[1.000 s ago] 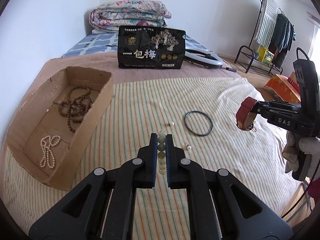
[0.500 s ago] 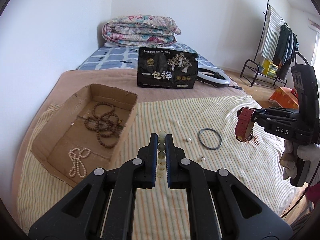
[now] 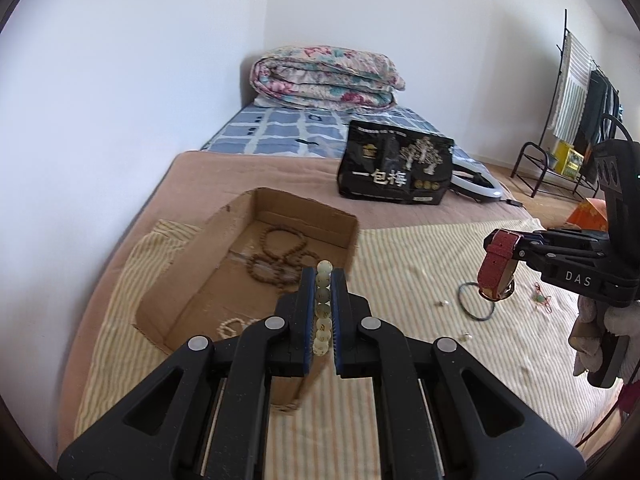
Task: Organize jewelry
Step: 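Carry the pearl bracelet and red watch with both tools over the cardboard box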
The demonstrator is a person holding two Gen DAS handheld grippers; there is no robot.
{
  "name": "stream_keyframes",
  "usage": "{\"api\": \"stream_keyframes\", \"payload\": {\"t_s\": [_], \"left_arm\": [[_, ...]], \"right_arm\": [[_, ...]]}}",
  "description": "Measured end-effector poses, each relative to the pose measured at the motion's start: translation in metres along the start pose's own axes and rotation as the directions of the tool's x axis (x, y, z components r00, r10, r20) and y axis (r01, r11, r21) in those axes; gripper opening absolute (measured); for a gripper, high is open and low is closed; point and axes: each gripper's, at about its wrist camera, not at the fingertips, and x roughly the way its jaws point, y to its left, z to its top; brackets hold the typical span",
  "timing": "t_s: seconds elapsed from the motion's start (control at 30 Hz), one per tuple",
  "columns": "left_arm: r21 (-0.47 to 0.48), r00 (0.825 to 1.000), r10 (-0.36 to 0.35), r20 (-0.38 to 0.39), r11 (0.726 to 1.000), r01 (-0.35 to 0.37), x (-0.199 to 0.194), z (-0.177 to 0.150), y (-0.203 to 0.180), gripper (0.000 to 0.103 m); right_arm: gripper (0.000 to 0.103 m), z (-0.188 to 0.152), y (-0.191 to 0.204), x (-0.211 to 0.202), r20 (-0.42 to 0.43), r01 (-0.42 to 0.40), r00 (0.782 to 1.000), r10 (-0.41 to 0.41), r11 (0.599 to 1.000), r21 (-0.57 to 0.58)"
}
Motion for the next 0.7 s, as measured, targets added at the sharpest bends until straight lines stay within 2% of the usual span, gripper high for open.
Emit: {"api": "stream_keyframes", "payload": {"t_s": [0.43, 0.7], "left_arm": [[-0.045, 0.997, 0.076, 0.001, 0.996, -0.076, 0.012, 0.007, 0.060, 0.005], [-0.073, 0.996, 0.086, -0.021, 0.994, -0.087, 0.022, 0.000, 0.084, 0.005]], "right_arm": [[0.011, 0.036, 0.054, 0.050, -0.021, -0.079, 0.997, 0.078, 0.996, -0.038], [0.011, 0.045, 0.079, 0.079, -0.052, -0.104, 0.993, 0.102, 0.993, -0.050]]}}
